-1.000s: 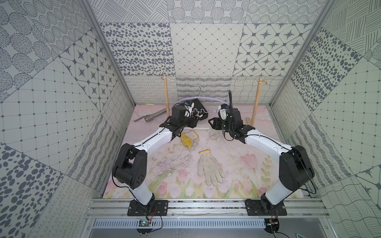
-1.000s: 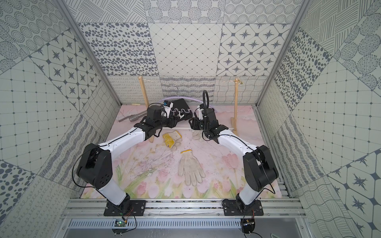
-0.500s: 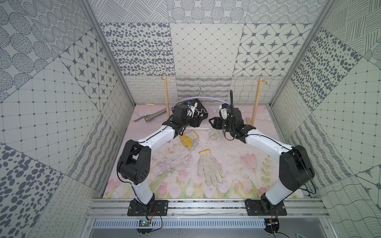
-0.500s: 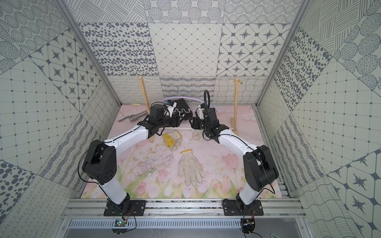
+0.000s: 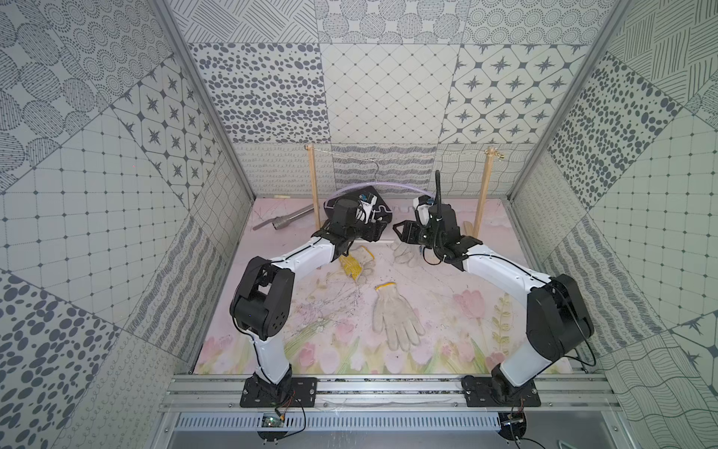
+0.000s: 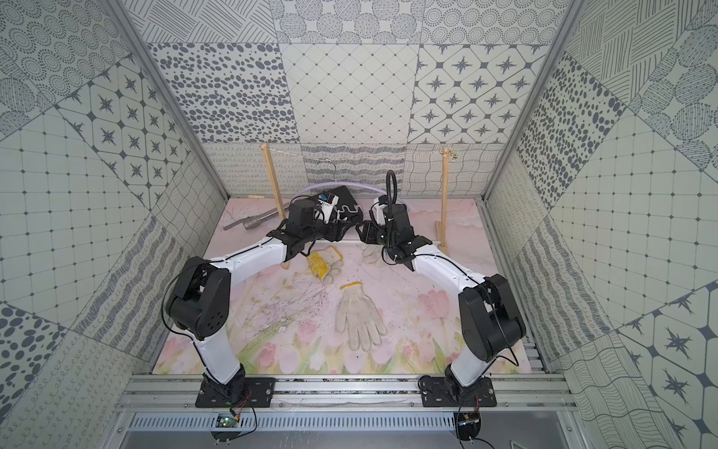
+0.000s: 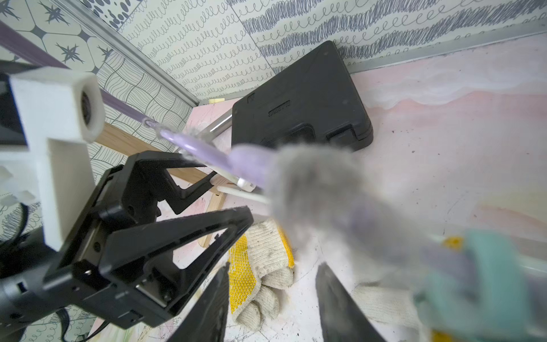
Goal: Clip the gloves onto a hanger to dry
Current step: Open the clamp at the hanger.
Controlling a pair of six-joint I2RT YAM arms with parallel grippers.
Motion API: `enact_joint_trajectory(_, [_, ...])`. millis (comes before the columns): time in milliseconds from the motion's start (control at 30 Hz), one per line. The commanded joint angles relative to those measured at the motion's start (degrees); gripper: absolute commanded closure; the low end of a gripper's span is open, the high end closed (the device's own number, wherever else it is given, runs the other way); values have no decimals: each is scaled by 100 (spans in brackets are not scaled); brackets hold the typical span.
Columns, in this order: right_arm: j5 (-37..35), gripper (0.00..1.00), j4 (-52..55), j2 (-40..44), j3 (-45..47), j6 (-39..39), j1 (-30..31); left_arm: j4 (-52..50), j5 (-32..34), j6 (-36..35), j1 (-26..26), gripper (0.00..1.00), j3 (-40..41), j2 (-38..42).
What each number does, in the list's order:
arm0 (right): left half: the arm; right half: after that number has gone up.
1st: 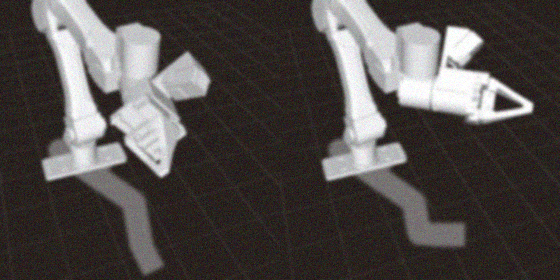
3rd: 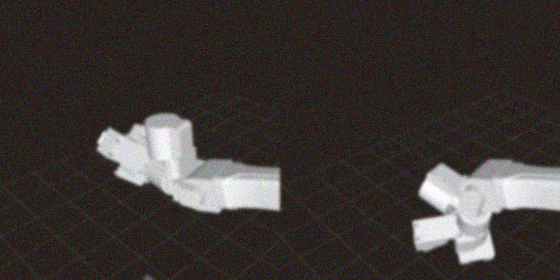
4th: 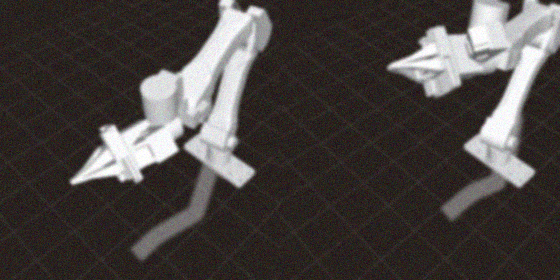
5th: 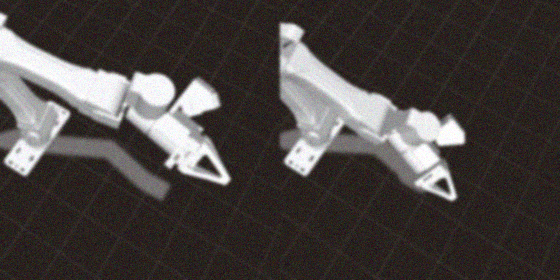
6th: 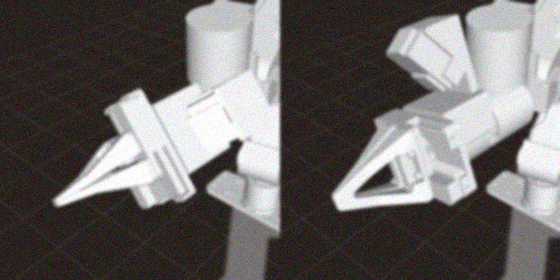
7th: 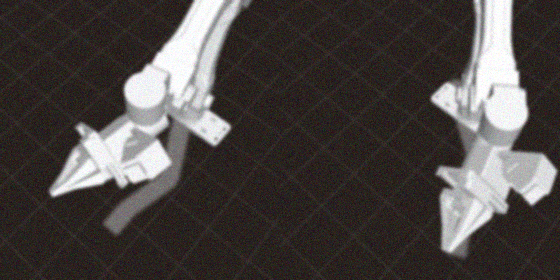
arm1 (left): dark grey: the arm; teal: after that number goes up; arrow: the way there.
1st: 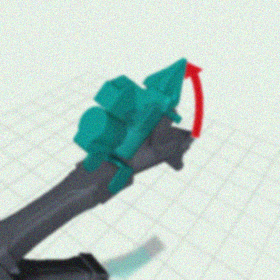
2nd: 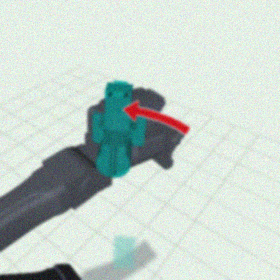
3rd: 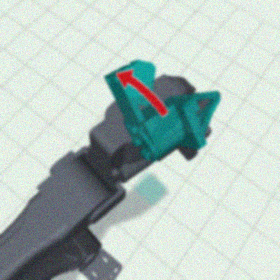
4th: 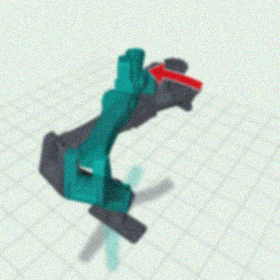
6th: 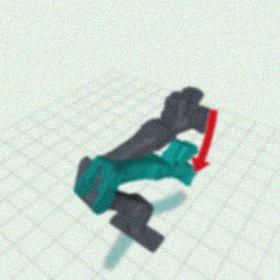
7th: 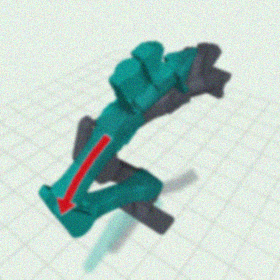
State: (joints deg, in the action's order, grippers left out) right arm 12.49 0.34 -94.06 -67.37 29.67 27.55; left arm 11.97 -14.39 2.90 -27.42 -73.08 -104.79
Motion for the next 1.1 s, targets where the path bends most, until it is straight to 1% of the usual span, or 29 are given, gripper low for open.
enact_joint_trajectory(0, [47, 50, -359, 220, 28, 56, -49, 806, 173, -477, -57, 27, 48, -76])
enact_joint_trajectory(133, [82, 50, -392, 211, 29, 91, -53, 922, 453, -652, -153, 27, 36, -171])
enact_joint_trajectory(233, [103, 50, -412, 208, 30, 117, -51, 1069, 792, -750, -242, 28, 57, -235])
enact_joint_trajectory(433, [138, 50, -464, 195, 31, 162, -58, 1462, 1373, -758, -369, 28, 114, -336])
enact_joint_trajectory(533, [153, 50, -480, 191, 31, 179, -65, 1657, 1668, -709, -413, 30, 135, -380])
enact_joint_trajectory(667, [179, 50, -515, 200, 56, 196, -60, 1890, 1998, -578, -453, 36, 158, -418])
enact_joint_trajectory(733, [183, 50, -535, 203, 66, 204, -61, 2011, 2001, -533, -470, 38, 170, -439])
enact_joint_trajectory(933, [206, 51, -595, 201, 91, 267, -66, 2152, 2085, -410, -504, 39, 95, -544])
enact_joint_trajectory(1067, [211, 51, -653, 210, 136, 307, -73, 2192, 2257, -250, -514, 39, 5, -617])
